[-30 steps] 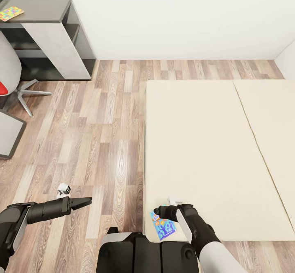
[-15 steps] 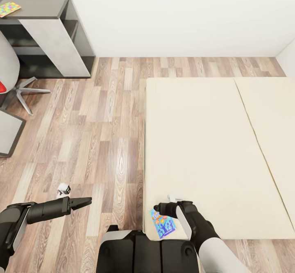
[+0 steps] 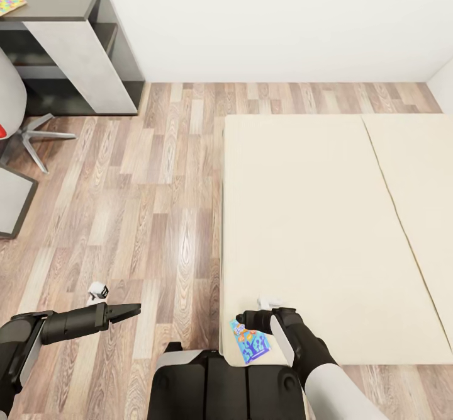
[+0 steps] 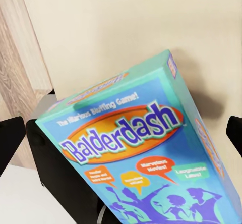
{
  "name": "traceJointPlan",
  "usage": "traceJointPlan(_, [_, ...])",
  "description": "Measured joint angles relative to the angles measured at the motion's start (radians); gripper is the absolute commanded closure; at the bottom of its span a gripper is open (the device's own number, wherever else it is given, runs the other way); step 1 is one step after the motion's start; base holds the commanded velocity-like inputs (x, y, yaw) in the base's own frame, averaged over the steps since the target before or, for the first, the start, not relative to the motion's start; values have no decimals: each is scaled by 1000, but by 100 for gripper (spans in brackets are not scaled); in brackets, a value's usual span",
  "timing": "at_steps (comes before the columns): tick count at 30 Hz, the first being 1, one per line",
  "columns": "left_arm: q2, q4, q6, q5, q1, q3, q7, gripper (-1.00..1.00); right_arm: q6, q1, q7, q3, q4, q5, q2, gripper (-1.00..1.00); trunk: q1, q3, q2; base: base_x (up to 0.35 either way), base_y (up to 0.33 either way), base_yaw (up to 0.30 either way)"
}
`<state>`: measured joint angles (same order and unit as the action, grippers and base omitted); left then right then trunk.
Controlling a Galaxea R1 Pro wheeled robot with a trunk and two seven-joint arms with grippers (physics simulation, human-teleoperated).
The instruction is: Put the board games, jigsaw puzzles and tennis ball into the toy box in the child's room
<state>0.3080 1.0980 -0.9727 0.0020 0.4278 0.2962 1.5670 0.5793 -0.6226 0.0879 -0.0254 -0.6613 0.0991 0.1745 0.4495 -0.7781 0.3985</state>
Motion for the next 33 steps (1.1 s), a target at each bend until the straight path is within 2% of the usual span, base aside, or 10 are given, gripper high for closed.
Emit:
traceJointPlan(27, [0,0,0,0,0,0,0,-100,2,0,0,-1,3,0,0,-100,0,-21,0,0,0,0])
traceJointPlan(33, [0,0,0,0,0,0,0,-100,2,0,0,-21,3,0,0,-100,0,-21,0,0,0,0])
